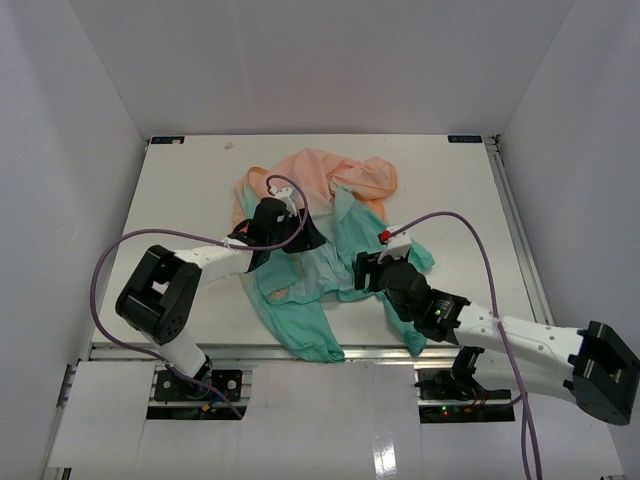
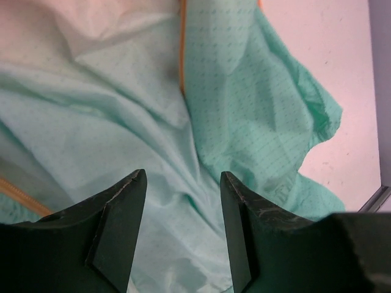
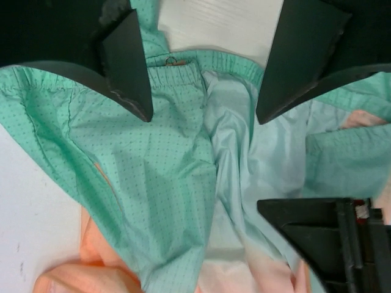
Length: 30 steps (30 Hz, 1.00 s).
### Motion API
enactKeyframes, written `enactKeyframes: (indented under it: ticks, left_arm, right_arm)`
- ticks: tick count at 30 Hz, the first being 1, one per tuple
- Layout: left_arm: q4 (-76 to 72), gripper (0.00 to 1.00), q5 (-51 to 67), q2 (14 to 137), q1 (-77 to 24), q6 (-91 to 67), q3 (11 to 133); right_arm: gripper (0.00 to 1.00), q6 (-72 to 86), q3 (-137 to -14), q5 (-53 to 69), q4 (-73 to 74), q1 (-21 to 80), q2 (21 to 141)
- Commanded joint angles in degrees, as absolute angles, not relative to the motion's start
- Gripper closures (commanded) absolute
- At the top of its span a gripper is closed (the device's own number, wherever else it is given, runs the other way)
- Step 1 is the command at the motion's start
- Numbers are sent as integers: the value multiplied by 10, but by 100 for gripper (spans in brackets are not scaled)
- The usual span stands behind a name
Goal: Zip up the jacket
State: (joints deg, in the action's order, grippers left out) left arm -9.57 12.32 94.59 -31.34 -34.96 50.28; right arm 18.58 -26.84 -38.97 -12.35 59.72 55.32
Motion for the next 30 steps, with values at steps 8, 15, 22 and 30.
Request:
enactKeyframes:
  ticks: [8, 15, 22, 30]
  left_arm:
    - [20, 37, -28, 969, -327, -371, 437]
    - [71, 34, -145, 1021, -280, -344, 500]
    - [55, 34, -116, 999, -275, -311, 501]
    - [15, 34, -49, 910, -354, -265, 468]
  right_arm:
    - [36, 171, -425, -259, -36, 550, 814]
    - [39, 176, -460, -318, 12, 546, 872]
    - [44, 171, -470, -299, 18, 540, 886]
    - [48, 157, -440, -244, -48, 540, 856]
